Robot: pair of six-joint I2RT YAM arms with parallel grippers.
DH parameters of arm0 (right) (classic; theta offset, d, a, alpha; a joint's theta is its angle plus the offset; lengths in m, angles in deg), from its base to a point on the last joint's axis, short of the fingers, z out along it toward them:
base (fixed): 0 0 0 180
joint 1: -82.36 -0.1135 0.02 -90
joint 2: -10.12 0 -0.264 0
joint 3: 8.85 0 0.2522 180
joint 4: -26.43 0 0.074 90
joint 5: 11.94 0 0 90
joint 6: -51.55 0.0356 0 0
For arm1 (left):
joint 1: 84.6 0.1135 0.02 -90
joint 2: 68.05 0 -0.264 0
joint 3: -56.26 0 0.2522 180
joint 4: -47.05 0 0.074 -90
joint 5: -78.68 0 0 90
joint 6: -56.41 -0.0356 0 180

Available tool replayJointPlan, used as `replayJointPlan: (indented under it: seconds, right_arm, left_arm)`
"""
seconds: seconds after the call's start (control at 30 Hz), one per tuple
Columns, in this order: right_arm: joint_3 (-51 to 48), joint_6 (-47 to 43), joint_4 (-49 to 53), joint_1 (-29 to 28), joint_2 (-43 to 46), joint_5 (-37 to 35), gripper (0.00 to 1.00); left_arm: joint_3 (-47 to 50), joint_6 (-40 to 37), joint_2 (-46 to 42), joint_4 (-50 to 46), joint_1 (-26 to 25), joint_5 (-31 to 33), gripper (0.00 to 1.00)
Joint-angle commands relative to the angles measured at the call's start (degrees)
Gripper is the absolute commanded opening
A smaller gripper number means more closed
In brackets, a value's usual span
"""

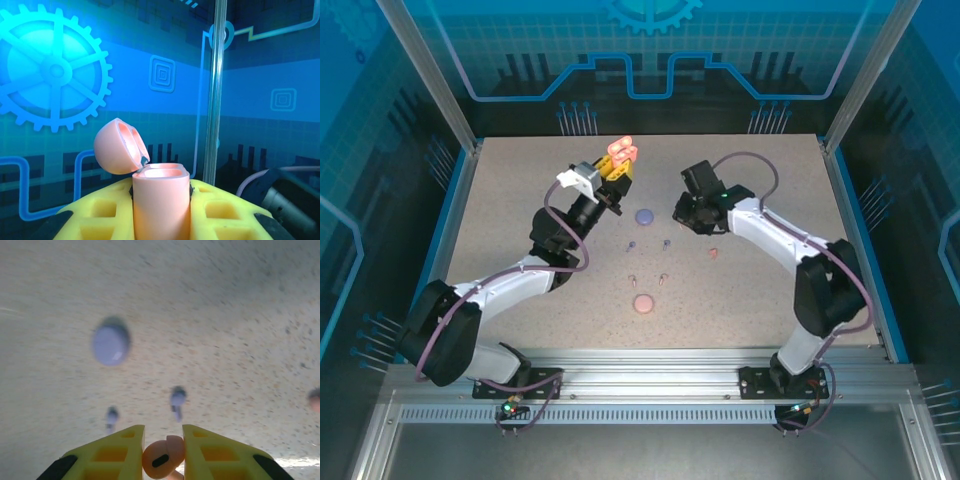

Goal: Insert wireless bluetooth earbuds into charging case

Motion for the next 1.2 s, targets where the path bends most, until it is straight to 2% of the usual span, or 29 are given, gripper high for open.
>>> replayJointPlan:
  seconds: [0.0, 0.37, 0.7, 1.17]
  right_arm:
    - [2.4, -2.5, -3.8, 0.6, 4.2, 1.4, 0.24]
    - [11.5, -5.0, -10.8, 0.5, 10.8, 6.8, 0.25]
    - [18.2, -4.7, -18.2, -1.6, 12.7, 10.9, 0.26]
    - [12.5, -3.6, -35.9, -7.0, 13.4, 10.5, 0.27]
  left_arm:
    - [-2.5, -2.0, 0.0, 1.2, 0.0, -1.5, 0.00]
    - [-3.8, -3.7, 0.3, 0.7, 0.1, -1.9, 0.00]
    - [-5.5, -4.2, 1.7, 0.7, 0.2, -2.3, 0.00]
    - [-8.3, -6.2, 4.8, 1.1, 0.1, -2.8, 0.00]
